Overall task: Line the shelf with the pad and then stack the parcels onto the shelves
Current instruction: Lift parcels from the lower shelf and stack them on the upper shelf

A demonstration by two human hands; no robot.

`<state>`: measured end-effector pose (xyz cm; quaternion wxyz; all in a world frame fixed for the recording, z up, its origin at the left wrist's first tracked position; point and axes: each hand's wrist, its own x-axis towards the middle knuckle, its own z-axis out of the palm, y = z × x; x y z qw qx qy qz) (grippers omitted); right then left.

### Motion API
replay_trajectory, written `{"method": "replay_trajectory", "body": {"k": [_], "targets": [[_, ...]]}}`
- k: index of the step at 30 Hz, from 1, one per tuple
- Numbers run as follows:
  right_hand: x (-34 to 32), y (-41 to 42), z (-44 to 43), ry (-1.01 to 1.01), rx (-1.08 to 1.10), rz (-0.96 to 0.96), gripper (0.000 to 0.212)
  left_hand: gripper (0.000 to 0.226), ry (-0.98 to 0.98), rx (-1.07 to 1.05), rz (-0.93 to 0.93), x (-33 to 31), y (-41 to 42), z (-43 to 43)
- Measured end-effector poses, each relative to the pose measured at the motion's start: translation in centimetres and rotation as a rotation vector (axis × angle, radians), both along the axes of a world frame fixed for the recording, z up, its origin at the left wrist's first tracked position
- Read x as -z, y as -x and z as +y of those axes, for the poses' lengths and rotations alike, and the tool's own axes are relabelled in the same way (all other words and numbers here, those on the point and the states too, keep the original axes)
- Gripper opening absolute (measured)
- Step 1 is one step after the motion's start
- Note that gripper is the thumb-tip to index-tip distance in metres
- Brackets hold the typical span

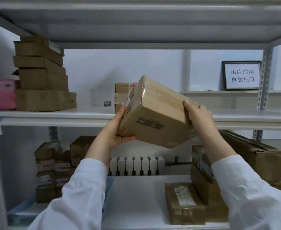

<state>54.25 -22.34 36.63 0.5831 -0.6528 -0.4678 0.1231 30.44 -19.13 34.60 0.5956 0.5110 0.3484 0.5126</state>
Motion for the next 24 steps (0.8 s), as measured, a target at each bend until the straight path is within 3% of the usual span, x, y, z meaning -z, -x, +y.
{"method": "replay_trajectory", "body": {"k": [4,10,12,15,19,24], "targets": [[-2.0,0.2,-0.8,-0.130,0.019,-0.056,0.073,0.050,-0.080,-0.020,-0.018,-2.2,-0.5,-0.4],[-3.7,0.7,-1.1,-0.633,0.256,-0.089,0.041,0.044,-0.195,-0.031,-0.117,-4.9,-1.9,-0.7],[-4.0,1.0,-1.1,-0.774,0.278,-0.123,0.042,0.040,-0.226,-0.022,-0.177,-5.8,-2.7,-0.7],[-4.3,1.8,-1.0,-0.922,0.142,-0.202,0.055,0.040,-0.314,0.023,-0.300,-6.9,-3.9,-0.4],[-4.4,2.3,0.1,-0.878,-0.153,-0.329,0.075,0.047,-0.522,0.025,-0.367,-8.1,-5.0,1.0],[-6.3,2.2,3.7,-0.691,-0.469,-0.194,0.092,0.046,-0.648,-0.113,-0.300,-9.4,-5.1,3.2]]}}
